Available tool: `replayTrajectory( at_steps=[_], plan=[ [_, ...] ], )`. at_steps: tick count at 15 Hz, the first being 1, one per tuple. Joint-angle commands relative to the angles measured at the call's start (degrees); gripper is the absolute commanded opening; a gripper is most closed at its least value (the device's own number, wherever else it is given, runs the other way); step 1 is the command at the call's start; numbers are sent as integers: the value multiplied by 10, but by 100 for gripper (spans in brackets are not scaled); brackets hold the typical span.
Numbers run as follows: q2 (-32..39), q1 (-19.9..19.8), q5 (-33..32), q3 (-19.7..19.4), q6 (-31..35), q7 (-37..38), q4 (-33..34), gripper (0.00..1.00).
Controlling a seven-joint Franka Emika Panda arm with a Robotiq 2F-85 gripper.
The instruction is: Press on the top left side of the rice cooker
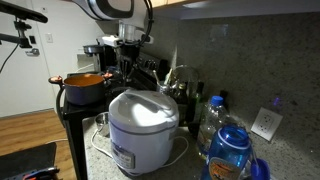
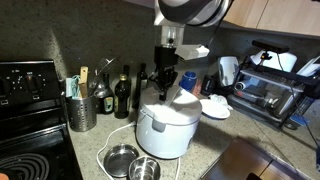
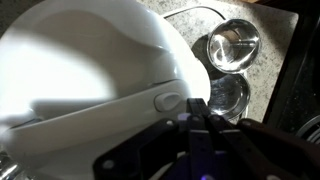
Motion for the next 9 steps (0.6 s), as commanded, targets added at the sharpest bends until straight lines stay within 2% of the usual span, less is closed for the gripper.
replayTrajectory(
  at_steps=[1,7,8,9],
  plan=[
    [-2,2,1,7,-23,7,23,0],
    [-4,5,3,10,-27,9,40,0],
    [-3,5,6,10,-32,7,43,8],
    [0,3,19,8,-41,5,47,27]
  ],
)
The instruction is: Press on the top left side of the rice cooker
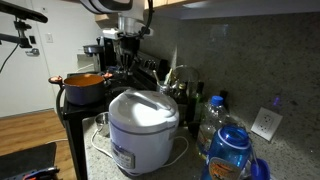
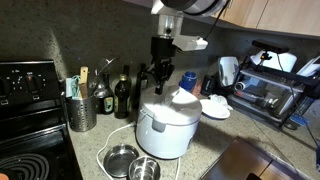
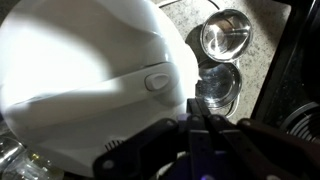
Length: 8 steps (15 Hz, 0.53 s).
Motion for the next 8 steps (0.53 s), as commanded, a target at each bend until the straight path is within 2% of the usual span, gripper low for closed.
replayTrajectory(
  at_steps=[1,2,4,5,8],
  plan=[
    [0,-2,5,2,-7,0,3,34],
    [0,-2,6,2,-8,0,4,15],
    [1,-2,6,2,-8,0,4,31],
    [2,-2,6,2,-8,0,4,34],
    [2,-2,6,1,-8,0,4,34]
  ],
)
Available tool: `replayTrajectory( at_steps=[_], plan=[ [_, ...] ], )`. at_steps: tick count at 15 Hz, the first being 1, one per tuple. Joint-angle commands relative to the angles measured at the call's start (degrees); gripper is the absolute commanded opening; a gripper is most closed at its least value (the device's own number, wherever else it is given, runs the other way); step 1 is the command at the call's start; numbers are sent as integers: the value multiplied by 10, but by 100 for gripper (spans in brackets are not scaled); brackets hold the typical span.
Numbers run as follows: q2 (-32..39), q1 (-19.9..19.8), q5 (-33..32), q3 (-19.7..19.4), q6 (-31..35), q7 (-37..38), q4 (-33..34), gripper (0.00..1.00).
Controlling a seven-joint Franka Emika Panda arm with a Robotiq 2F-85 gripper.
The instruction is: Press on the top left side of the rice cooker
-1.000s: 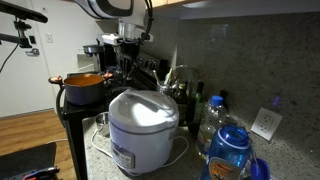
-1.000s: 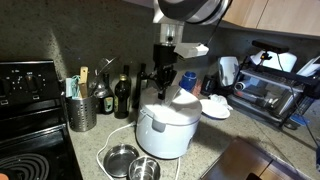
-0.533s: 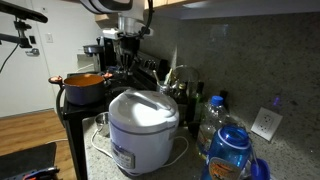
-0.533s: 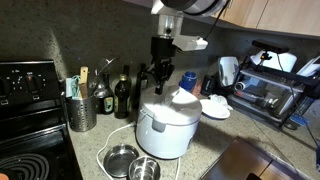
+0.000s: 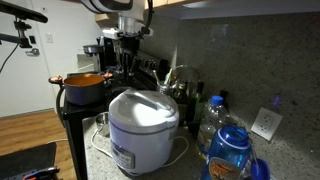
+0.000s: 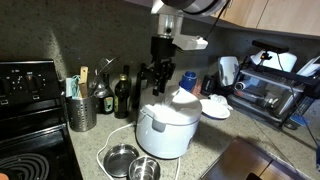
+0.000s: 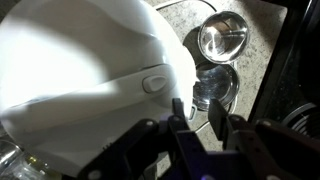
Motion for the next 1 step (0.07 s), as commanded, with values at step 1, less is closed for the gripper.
replayTrajectory(
  at_steps=[1],
  plan=[
    [0,-1,0,2,-2,0,2,34]
  ],
)
